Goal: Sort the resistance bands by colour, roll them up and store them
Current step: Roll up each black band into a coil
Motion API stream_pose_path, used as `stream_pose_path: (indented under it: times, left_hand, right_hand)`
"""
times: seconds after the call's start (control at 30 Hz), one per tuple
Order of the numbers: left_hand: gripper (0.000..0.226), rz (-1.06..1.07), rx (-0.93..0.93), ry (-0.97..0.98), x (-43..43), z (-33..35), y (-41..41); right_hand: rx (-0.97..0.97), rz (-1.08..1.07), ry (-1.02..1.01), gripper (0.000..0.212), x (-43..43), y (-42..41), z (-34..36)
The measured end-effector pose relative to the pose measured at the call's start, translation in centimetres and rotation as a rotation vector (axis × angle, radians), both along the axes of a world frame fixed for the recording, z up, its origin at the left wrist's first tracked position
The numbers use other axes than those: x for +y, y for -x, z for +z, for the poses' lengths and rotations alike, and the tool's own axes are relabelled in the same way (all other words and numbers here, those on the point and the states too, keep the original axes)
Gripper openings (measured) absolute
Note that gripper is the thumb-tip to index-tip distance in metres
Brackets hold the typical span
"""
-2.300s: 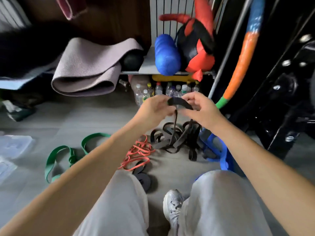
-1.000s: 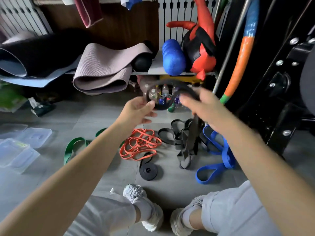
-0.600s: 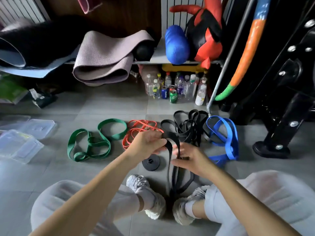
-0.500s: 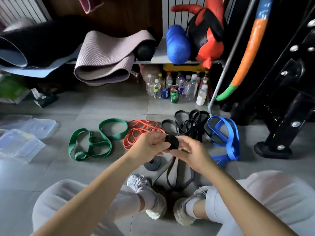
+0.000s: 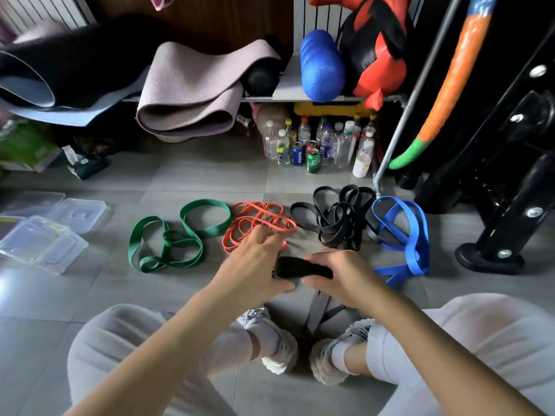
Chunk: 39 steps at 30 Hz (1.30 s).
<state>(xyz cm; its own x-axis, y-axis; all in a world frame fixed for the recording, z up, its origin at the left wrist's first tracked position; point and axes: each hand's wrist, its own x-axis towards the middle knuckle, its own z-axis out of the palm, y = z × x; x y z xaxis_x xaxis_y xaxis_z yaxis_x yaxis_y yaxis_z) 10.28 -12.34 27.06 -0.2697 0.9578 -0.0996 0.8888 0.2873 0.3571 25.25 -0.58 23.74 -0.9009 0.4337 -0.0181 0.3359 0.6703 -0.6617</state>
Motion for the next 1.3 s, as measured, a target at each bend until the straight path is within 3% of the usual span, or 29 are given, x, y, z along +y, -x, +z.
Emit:
stream_pose_path:
  times: [0.1,0.17,0.2,0.33,0.47,0.6,0.7,0.77,0.8,0.87,0.93,1.0,1.07,1.2,1.3]
  left_hand:
    - [0.052,-0.112,0.188,0.058,1.2,0.5,-1.3]
    - [0.028,-0.119,0.181,0.060,1.7,0.7,-1.5]
    - [0.018,-0.103,0.108,0.027,1.7,0.7,-1.4]
    - [0.015,0.051,-0.350,-0.144,0.5,1.0,-1.3]
    - [0.025,0.208,-0.944,-0.315,-0.7,1.3,-1.5]
    - [0.029,0.297,-1.524,-0.440,-1.5,0.1,-2.0]
    - [0.027,0.421,-1.717,-0.461,-1.9,-0.6,-2.7]
    - [0.023,0.477,-1.643,-0.382,-2.1,-0.7,-2.9]
    - [0.027,0.458,-1.466,-0.322,-2.2,-0.7,-2.7]
    - [0.041,0.305,-0.905,-0.222,-2.3,-0.3,-2.1]
    - [0.047,0.094,-0.420,-0.183,-2.0,0.8,-1.9]
    - [0.038,-0.056,-0.171,-0.140,-1.5,2.2,-1.9]
    - [0.029,-0.074,-0.140,-0.094,-1.2,3.1,-1.7]
    - [0.017,0.024,-0.401,-0.144,-1.1,2.9,-1.2]
    - [0.034,0.096,-0.580,-0.247,-1.2,2.4,-1.7]
  right_hand:
    - [-0.011,0.062,-0.065,0.022,-0.5,0.4,0.9]
    - [0.109,0.034,0.003,0.012,-0.6,0.1,1.3]
    - [0.154,-0.001,0.036,0.017,-0.6,-0.3,1.3]
    - [0.234,-0.122,0.334,0.039,-0.6,-1.8,1.6]
    - [0.261,-0.126,0.425,0.023,-0.3,-2.3,0.8]
    - [0.427,-0.129,0.631,0.027,-1.8,-1.3,0.7]
    - [0.462,-0.167,0.631,0.021,-2.7,-0.9,0.9]
    - [0.381,-0.163,0.531,0.019,-2.6,-1.1,0.6]
    - [0.314,-0.151,0.455,0.019,-2.4,-1.3,0.7]
    - [0.187,-0.086,0.263,0.011,-1.9,-1.6,0.6]
    - [0.121,-0.002,0.081,0.018,-1.7,-1.5,0.7]
    - [0.108,0.031,0.020,0.018,-1.7,-1.3,0.9]
    - [0.116,0.030,0.024,0.020,-1.6,-1.3,1.2]
    - [0.200,-0.064,0.327,0.026,-0.9,-2.4,2.2]
    - [0.250,-0.089,0.421,0.032,-0.5,-2.8,2.7]
